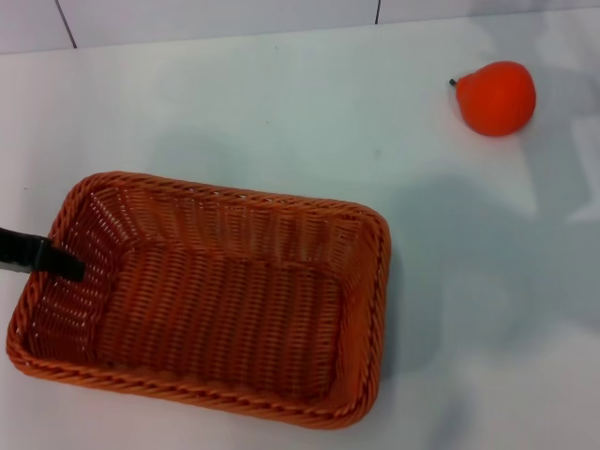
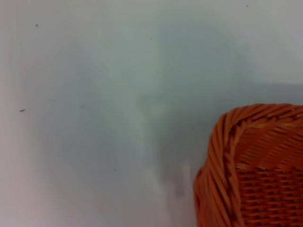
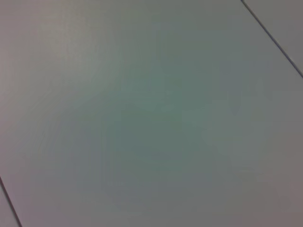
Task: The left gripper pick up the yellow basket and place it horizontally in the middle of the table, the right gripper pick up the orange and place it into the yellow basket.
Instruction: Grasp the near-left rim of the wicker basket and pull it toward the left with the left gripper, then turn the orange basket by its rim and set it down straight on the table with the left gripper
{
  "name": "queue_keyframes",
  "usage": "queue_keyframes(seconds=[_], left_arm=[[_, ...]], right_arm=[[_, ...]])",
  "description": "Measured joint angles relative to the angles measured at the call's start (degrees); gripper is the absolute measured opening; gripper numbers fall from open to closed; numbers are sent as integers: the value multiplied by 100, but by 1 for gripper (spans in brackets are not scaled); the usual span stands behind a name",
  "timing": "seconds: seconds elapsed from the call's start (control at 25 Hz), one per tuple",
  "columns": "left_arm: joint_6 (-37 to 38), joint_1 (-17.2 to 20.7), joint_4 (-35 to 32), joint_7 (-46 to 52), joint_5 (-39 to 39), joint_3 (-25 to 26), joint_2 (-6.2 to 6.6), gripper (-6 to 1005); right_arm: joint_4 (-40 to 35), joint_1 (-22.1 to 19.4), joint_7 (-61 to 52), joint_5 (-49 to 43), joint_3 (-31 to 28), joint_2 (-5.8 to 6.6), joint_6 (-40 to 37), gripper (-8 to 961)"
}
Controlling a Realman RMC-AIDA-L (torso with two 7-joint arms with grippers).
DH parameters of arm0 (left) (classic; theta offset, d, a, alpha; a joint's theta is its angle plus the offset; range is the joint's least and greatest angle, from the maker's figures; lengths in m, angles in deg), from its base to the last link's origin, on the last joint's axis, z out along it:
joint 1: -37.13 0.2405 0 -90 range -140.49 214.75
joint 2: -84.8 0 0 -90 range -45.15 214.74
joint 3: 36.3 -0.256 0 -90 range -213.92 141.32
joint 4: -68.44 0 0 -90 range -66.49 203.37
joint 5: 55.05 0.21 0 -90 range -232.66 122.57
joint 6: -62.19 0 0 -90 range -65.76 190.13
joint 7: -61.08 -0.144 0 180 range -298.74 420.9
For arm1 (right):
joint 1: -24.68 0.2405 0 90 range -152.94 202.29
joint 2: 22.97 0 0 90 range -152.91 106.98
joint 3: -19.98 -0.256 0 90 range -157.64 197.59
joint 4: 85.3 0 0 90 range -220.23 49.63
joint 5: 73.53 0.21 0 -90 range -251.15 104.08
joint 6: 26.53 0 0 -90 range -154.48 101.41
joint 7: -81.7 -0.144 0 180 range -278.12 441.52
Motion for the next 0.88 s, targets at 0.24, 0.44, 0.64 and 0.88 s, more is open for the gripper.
queue_keyframes(seconds=[0.24, 0.44, 0.64, 0.88], left_arm=[[-3, 0, -49, -14, -5, -6, -29, 305], [9, 29, -147, -40, -308, 123, -29, 211], [108, 55, -125, -51, -1022, 706, 20, 161], [-60, 66, 95, -4, -1362, 1452, -22, 162]], right_arm=[[0, -25, 0, 0, -22, 5, 1, 908], [0, -48, 0, 0, -86, 5, 1, 908], [4, -65, 0, 0, -144, 6, 28, 908], [8, -70, -6, 0, -157, 6, 132, 907]])
